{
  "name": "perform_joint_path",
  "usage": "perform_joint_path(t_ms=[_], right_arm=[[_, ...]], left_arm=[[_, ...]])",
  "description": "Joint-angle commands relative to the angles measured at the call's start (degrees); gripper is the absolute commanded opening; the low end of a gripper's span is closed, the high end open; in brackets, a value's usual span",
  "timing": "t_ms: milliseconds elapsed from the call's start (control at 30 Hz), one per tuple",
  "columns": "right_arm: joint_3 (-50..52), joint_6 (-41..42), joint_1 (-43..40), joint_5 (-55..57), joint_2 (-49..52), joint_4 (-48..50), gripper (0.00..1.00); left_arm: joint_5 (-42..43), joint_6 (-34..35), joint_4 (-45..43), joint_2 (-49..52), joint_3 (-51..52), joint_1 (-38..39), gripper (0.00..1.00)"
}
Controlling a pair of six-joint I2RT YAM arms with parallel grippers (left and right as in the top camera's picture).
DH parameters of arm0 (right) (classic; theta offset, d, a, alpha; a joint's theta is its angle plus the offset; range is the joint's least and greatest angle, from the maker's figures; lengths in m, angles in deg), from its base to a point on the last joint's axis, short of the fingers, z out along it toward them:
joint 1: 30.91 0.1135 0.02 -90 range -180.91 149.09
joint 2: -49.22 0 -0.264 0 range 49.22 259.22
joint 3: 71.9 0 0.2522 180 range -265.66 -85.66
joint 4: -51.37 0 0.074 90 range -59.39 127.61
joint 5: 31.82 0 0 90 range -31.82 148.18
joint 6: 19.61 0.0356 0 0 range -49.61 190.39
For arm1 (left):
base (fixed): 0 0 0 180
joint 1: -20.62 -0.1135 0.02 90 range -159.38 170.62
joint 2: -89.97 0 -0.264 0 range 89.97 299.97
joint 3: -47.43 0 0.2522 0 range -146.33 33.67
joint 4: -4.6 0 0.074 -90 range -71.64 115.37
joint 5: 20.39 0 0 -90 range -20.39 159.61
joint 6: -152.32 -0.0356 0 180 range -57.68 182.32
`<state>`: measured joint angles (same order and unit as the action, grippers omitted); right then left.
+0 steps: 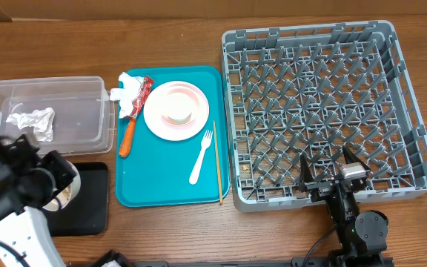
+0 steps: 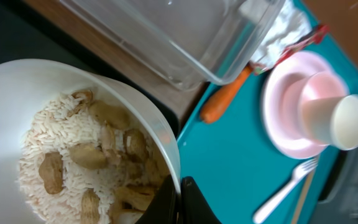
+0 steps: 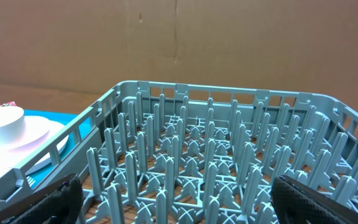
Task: Sort waste into correct bins and load items into the dishwasher
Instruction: 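Lift the rice bowl with the left gripper over the black tray, then tilt the bowl with the left gripper to dump rice onto the black tray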
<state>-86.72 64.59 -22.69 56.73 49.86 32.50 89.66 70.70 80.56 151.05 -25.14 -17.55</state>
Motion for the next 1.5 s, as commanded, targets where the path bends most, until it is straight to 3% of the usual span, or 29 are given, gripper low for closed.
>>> perform_joint_path(t_ms=[0,133,367,567,833,967,1033,1467], right_arm=[[0.59,-0.02,-0.37,0.13,-0.48,0.28,1.00],[0.59,-0.02,-0.37,0.13,-0.48,0.28,1.00],[0.59,-0.02,-0.37,0.13,-0.48,0.28,1.00],[0.59,-0.02,-0.37,0.13,-0.48,0.28,1.00],[0.59,-0.04,-0.37,0.13,-0.48,0.28,1.00],[0.59,-0.02,-0.37,0.13,-0.48,0.28,1.00],[0.59,-0.02,-0.37,0.13,-0.48,0.28,1.00],[0.59,-0.02,-0.37,0.13,-0.48,0.28,1.00]], left_arm=[[18.82,-6.27,-1.55,-0.35,1.81,-8.83,0.04],[28.89,-6.51,-6.80,-0.35,7.39,-20.26,0.04],[32.35,-2.97,-14.95,-0.33,16.31,-28.70,0.04],[25.35,-5.09,-16.72,-0.35,17.51,-29.35,0.04],[27.28,-7.32,-16.04,-0.35,17.51,-29.31,0.04],[38.34,-14.03,-15.69,-0.35,17.51,-29.33,0.04],[43.80,-14.19,-14.60,-0.35,17.51,-29.33,0.04],[56.24,-14.19,-13.79,-0.35,17.51,-29.44,0.04]])
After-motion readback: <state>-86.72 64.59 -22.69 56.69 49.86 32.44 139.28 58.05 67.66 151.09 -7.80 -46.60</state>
